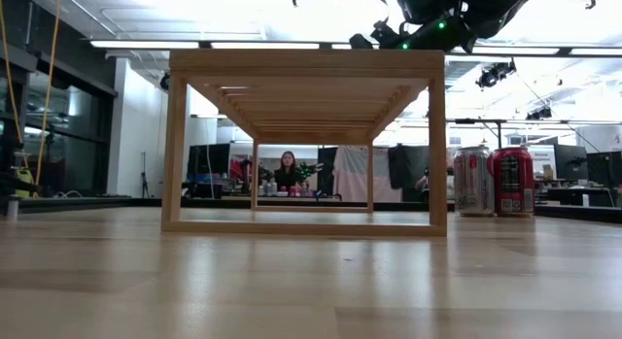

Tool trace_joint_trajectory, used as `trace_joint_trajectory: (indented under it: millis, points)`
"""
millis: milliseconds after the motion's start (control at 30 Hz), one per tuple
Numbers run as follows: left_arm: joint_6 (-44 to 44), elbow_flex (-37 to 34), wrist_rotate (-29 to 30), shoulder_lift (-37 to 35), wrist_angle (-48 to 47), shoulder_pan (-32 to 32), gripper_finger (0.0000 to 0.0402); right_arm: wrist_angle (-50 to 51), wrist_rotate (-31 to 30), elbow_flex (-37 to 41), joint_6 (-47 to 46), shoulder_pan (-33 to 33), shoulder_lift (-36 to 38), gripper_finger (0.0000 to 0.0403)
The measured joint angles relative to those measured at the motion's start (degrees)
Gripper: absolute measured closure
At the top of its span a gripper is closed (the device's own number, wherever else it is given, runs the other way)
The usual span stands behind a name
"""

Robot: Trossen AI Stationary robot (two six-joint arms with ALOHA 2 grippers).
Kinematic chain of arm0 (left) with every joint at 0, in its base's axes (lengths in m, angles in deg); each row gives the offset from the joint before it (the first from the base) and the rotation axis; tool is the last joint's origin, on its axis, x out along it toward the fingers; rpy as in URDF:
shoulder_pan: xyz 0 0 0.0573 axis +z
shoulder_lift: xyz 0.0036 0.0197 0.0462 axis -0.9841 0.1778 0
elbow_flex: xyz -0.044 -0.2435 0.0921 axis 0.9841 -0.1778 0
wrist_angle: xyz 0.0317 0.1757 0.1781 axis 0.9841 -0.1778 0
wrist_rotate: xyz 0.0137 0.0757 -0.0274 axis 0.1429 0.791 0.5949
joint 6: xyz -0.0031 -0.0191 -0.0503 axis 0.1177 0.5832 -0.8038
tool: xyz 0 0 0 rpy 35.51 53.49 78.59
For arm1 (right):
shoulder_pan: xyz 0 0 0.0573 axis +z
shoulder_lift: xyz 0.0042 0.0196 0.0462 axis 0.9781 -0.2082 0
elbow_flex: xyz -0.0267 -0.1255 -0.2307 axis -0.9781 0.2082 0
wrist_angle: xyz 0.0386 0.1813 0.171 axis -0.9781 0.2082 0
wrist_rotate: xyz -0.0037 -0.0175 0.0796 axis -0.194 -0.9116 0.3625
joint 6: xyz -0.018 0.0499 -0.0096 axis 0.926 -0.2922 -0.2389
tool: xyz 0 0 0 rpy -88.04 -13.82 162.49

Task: Place canned beverage on shelf
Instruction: Put the bottom red soda can on the shelf aligned with the other red soda cans

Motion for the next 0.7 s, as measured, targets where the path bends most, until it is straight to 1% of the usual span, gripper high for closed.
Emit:
trace_joint_trajectory:
  millis: [300, 700]
  points:
    - [-0.01, 0.0, 0.0, 0.0, 0.0, 0.0, 0.0051, -0.04, 0.02, 0.0, -0.49, 0.0, -0.02, 0.0071]
    - [-0.02, 0.0, 0.0, 0.0, 0.02, -0.01, 0.0051, -0.19, -0.02, -0.07, -0.41, 0.01, 0.0, 0.0026]
